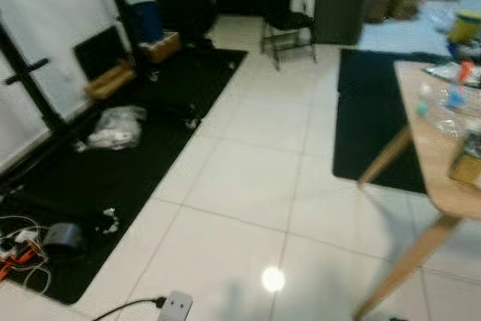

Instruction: Restocking fridge

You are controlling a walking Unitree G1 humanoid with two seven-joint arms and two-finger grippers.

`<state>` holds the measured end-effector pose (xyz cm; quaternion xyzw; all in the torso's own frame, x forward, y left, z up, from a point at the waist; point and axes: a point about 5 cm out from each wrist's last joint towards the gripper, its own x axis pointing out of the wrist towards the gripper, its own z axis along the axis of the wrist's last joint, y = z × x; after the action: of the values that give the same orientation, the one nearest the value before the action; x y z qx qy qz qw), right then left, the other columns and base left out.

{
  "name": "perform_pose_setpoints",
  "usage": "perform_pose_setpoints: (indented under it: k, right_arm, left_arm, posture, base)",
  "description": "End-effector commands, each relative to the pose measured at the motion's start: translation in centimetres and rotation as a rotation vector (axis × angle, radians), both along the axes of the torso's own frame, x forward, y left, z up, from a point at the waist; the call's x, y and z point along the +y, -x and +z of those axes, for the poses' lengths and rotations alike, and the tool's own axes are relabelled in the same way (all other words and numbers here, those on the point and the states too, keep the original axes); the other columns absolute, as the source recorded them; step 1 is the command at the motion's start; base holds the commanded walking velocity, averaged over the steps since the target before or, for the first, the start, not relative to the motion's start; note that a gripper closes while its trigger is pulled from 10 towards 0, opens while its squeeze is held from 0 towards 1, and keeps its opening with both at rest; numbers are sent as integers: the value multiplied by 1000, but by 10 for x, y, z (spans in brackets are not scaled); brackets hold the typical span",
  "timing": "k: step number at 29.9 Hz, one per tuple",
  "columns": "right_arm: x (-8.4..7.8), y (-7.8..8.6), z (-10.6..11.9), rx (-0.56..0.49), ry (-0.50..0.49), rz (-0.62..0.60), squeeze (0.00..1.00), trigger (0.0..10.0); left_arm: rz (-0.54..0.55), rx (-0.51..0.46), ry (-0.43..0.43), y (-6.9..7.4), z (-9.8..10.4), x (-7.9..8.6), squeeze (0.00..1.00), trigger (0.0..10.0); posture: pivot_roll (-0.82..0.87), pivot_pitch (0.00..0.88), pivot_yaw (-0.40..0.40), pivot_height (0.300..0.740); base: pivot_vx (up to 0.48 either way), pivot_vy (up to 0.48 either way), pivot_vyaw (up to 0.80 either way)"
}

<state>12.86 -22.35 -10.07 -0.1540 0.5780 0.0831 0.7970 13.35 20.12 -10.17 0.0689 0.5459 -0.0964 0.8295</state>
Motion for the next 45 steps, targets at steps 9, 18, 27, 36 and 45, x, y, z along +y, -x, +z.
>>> perform_pose_setpoints:
  k: [9,18,27,36,45]
  right_arm:
    - [-3,3,0,7,9,-4,0,10000]
    - [-3,3,0,6,11,-1,0,10000]
    - [-4,2,0,-2,33,0,0,10000]
    - [-3,2,0,-5,32,0,0,10000]
    - [-3,3,0,2,42,1,0,10000]
  left_arm:
    - [-17,24,12,6,-3,-6,0,10000]
    - [-15,21,8,5,-3,-5,0,10000]
    - [-16,15,10,4,-2,-5,0,10000]
    - [-34,18,21,4,-2,-6,0,10000]
    - [-49,24,23,5,-2,-6,0,10000]
  posture:
    - [66,0,-28,740]
    - [65,0,-24,740]
    - [63,0,-22,740]
    - [62,0,-18,740]
    - [60,0,-20,740]
  base:
    - [0,0,741]
    - [0,0,738]
    - [0,0,493]
    - [101,0,0]
    - [310,0,0]
